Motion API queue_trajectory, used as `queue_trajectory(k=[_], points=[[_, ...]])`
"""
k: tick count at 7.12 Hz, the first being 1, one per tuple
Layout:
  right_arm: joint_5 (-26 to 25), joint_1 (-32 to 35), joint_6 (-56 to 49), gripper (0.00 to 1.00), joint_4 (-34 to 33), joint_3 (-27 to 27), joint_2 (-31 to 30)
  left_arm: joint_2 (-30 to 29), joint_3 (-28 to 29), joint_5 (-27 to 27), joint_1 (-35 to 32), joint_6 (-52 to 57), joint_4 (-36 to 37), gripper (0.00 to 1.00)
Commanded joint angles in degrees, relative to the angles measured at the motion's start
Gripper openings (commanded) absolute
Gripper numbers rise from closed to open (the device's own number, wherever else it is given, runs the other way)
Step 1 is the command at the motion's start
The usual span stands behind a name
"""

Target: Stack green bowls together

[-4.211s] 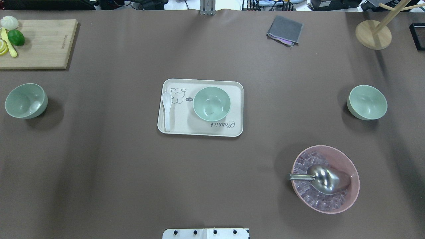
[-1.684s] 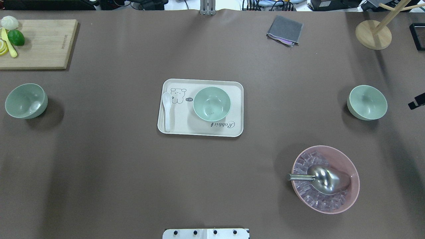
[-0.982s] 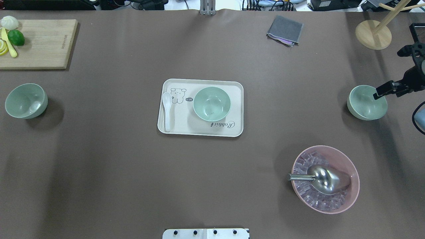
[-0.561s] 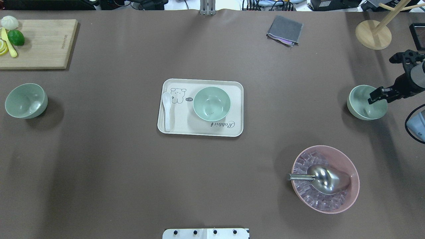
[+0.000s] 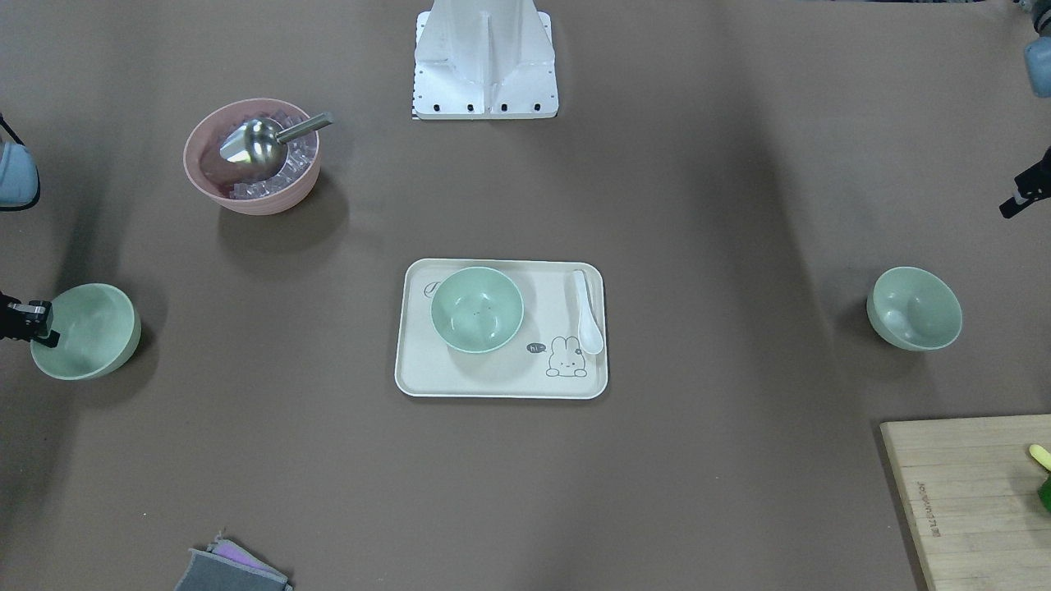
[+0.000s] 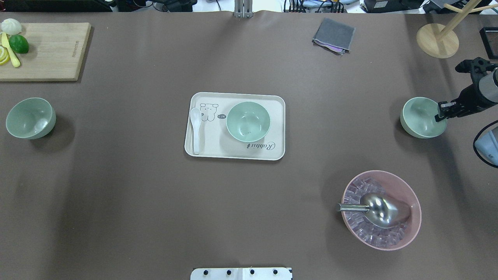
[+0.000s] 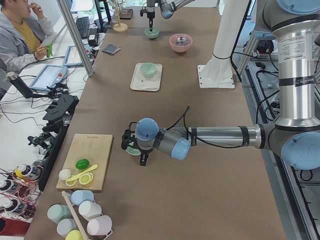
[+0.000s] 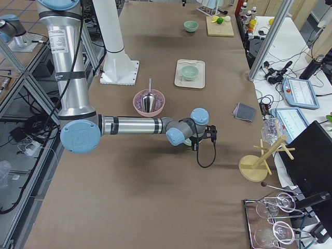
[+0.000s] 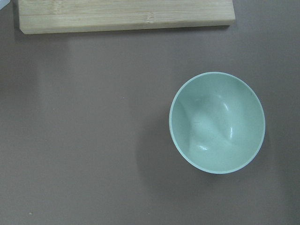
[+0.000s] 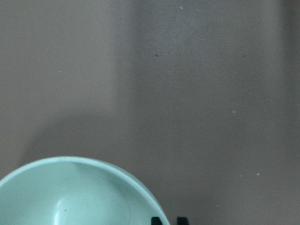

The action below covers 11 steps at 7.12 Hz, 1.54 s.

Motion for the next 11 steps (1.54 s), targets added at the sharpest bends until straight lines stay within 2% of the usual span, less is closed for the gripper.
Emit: queue_trajectory(k=[1,2,3,4,5,6,7,11], points=[[1.9,0.0,16.8,0.0,-0.2,5.1,3.8,-1.3,1.0,0.0,2.0,-1.6,0.0,0.98],[0.9,-4.2,33.4,0.0,-0.7,9.3,9.1,-1.3,1.0,-0.1,2.2,-1.5,0.0,0.98],[-3.4,-9.2,47.8,0.0,-0.8,11.0,15.2,-1.5,1.1,0.0,2.3,-1.5,0.1,0.98],[-6.5,-13.8,54.3,0.0,-2.1,12.5,18.9,-2.3,1.8,-0.1,2.4,-1.6,0.1,0.98],[-7.6,-18.0,56.3,0.0,-4.3,14.2,21.5,-2.4,1.9,-0.1,2.8,-1.6,0.1,0.98],[-12.5,-23.0,61.9,0.0,-7.1,13.7,26.4,-2.4,2.1,0.0,2.9,-1.6,0.0,0.98],[-21.2,-27.9,63.3,0.0,-7.8,13.0,29.3,-2.4,2.2,-0.1,3.0,-1.6,-0.1,0.98],[-22.9,-30.2,64.2,0.0,-7.2,13.2,27.1,-2.4,2.4,-0.1,3.2,-1.5,-0.1,0.98]])
